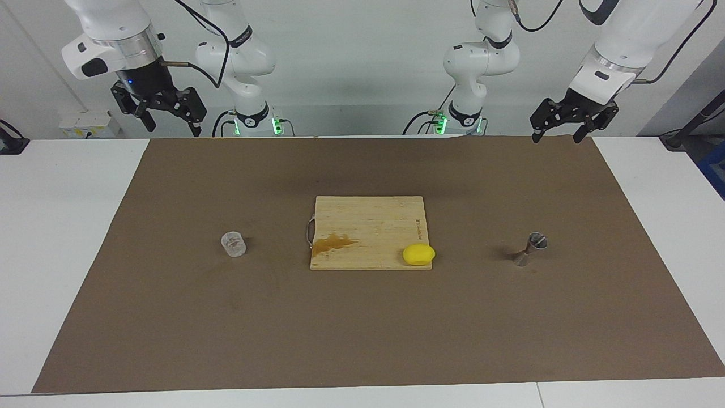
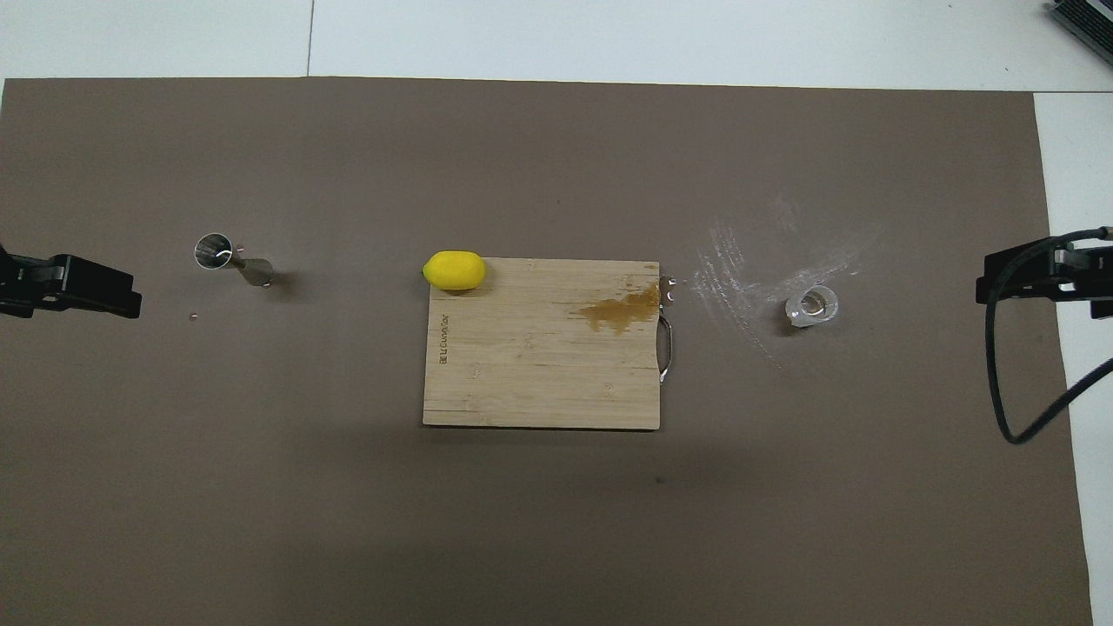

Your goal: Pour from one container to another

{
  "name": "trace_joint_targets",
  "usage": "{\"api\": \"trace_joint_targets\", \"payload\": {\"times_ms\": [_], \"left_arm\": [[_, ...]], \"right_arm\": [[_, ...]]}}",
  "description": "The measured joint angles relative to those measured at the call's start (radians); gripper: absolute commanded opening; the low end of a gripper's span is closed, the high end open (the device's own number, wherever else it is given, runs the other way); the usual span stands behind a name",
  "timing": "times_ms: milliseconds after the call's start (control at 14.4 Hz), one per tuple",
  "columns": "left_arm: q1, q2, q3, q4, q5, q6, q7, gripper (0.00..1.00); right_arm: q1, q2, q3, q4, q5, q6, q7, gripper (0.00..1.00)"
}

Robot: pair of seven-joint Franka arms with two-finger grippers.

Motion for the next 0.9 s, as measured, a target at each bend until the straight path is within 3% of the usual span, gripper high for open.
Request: {"api": "trace_joint_targets", "payload": {"times_ms": [901], "left_arm": [[-0.001,-0.003,-0.004,-0.020,0.000,0.053,0.000,1.00]], "right_arm": [[0.000,0.000,0.000,0.000,0.000,0.000,0.000,1.00]]}}
